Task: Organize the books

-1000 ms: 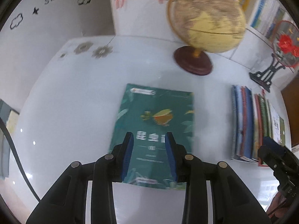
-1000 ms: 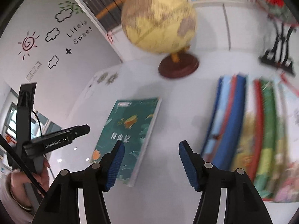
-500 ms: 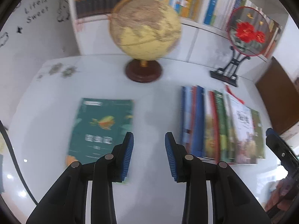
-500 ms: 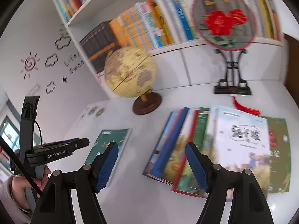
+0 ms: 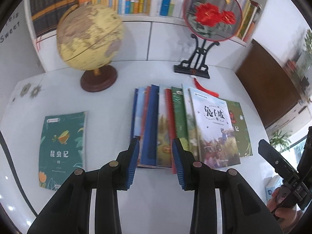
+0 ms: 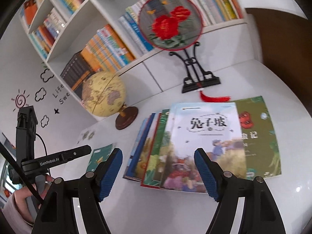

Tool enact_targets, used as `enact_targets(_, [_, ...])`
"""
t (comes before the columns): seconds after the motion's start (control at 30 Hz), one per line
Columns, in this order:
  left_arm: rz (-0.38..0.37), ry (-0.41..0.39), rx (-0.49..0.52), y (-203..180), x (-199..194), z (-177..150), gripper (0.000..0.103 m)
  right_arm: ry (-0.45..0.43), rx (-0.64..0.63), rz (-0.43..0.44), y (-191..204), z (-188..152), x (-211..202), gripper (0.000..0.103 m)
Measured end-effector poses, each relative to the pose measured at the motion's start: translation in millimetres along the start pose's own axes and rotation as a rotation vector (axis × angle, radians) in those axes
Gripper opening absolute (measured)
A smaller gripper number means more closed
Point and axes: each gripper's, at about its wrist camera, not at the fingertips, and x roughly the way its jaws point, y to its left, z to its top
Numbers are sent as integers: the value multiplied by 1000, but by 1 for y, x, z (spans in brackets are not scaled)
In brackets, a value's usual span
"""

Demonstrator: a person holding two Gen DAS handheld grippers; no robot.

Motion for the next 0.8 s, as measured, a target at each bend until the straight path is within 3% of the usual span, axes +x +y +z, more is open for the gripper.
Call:
enact_targets(0.37, [-85,34,60,-48,13,-4,32,-25,100,-43,-51,2,-23,75])
enact_targets(0.8, [-112,86,105,-72,43,-7,32,55,191,-63,-96,-7,-9,75])
